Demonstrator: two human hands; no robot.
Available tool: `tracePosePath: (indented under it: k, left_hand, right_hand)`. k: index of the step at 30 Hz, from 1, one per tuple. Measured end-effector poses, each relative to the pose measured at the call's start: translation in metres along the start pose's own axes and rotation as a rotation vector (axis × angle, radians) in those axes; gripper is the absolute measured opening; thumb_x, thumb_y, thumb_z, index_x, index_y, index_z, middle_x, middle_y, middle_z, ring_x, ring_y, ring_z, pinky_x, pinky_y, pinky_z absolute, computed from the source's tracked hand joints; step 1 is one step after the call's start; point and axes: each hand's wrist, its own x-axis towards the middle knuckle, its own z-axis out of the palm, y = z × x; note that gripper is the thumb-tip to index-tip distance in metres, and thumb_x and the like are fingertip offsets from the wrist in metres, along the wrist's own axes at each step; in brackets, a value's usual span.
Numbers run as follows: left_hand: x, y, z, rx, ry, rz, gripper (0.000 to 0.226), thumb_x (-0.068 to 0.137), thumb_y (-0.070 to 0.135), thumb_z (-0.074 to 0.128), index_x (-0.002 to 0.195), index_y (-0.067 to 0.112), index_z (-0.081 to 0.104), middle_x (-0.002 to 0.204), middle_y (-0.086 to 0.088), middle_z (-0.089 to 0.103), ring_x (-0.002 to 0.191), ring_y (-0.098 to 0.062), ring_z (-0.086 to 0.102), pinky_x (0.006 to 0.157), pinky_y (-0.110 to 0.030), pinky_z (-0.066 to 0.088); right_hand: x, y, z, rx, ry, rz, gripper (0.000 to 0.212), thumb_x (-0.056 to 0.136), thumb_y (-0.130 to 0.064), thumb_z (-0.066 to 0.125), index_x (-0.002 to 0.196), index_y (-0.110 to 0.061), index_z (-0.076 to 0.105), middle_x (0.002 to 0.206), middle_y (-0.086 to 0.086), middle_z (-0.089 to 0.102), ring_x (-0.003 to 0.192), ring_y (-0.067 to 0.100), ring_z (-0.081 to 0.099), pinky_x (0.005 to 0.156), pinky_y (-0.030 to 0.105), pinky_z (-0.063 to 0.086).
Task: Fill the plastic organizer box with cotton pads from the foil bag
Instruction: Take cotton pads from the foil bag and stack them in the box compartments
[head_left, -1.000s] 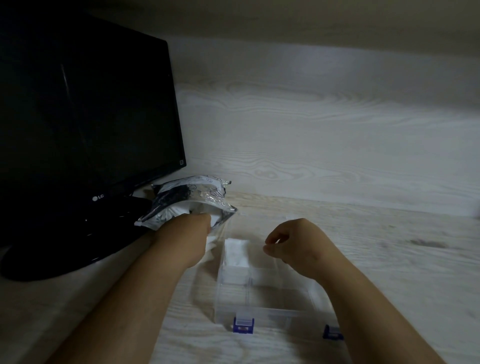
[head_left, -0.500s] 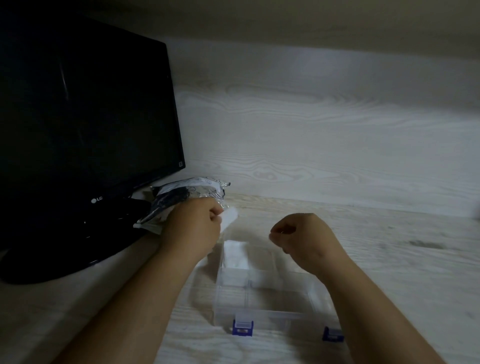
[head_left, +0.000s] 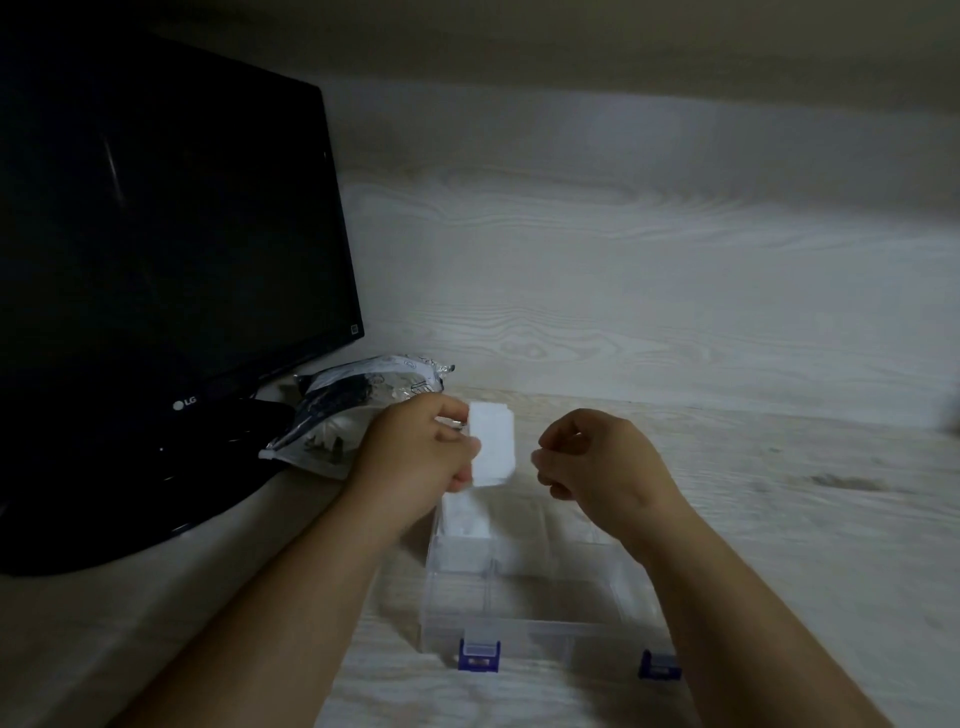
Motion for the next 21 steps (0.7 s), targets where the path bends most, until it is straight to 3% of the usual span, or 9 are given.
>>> tracePosePath:
  k: [3, 6, 10, 13, 17, 21]
  left_hand:
    - [-0.003, 0.001, 0.003, -0.102, -0.098, -0.025, 0.022, 0.086, -0.001, 0.064, 0.107, 0.005, 0.064, 0.061, -0.007, 0.067, 0.053, -0.014, 0.063, 0.055, -0.028, 0.052]
    - [-0.005, 0.001, 0.005, -0.096, -0.169, -0.03, 0.02, 0.088, 0.001, 0.064, 0.105, 0.011, 0.064, 0.063, -0.007, 0.068, 0.058, -0.019, 0.064, 0.066, -0.039, 0.056]
    - [-0.006, 0.0, 0.008, -0.002, -0.164, 0.018, 0.036, 0.085, 0.006, 0.069, 0.108, 0.029, 0.055, 0.072, -0.005, 0.071, 0.061, -0.015, 0.065, 0.055, -0.029, 0.052]
    - [-0.004, -0.004, 0.009, 0.152, -0.177, 0.074, 0.038, 0.083, 0.014, 0.071, 0.099, 0.043, 0.054, 0.08, 0.003, 0.071, 0.065, -0.013, 0.065, 0.055, -0.029, 0.049]
    - [-0.004, -0.007, 0.011, 0.266, -0.226, 0.096, 0.028, 0.082, 0.021, 0.075, 0.099, 0.04, 0.064, 0.08, 0.01, 0.068, 0.072, -0.002, 0.063, 0.063, -0.019, 0.044]
    - [-0.004, -0.01, 0.012, 0.351, -0.234, 0.12, 0.022, 0.082, 0.024, 0.074, 0.099, 0.036, 0.068, 0.077, 0.012, 0.067, 0.064, 0.008, 0.058, 0.058, -0.012, 0.039]
  right_hand:
    - [-0.002, -0.003, 0.001, 0.192, -0.022, 0.067, 0.007, 0.087, -0.012, 0.07, 0.086, -0.011, 0.063, 0.079, 0.008, 0.073, 0.074, 0.021, 0.072, 0.076, 0.04, 0.061]
    - [-0.003, -0.006, -0.001, 0.302, -0.069, 0.092, 0.013, 0.084, -0.006, 0.073, 0.083, -0.005, 0.06, 0.085, 0.02, 0.07, 0.081, 0.034, 0.071, 0.075, 0.045, 0.061]
    - [-0.004, -0.006, -0.003, 0.222, -0.079, 0.086, 0.014, 0.081, 0.001, 0.073, 0.079, -0.003, 0.06, 0.073, 0.014, 0.065, 0.063, 0.025, 0.067, 0.07, 0.043, 0.062]
    - [-0.003, -0.004, -0.003, 0.139, -0.093, 0.108, 0.01, 0.081, 0.001, 0.073, 0.083, -0.003, 0.063, 0.078, 0.012, 0.069, 0.063, 0.024, 0.07, 0.069, 0.042, 0.062]
    - [-0.002, -0.002, -0.001, -0.045, -0.108, 0.111, 0.007, 0.082, -0.007, 0.073, 0.083, -0.013, 0.068, 0.074, 0.009, 0.073, 0.065, 0.024, 0.073, 0.071, 0.044, 0.061]
    - [-0.003, -0.003, -0.001, -0.134, -0.13, 0.104, 0.005, 0.082, -0.01, 0.073, 0.08, -0.014, 0.071, 0.073, 0.009, 0.073, 0.064, 0.021, 0.071, 0.066, 0.031, 0.06]
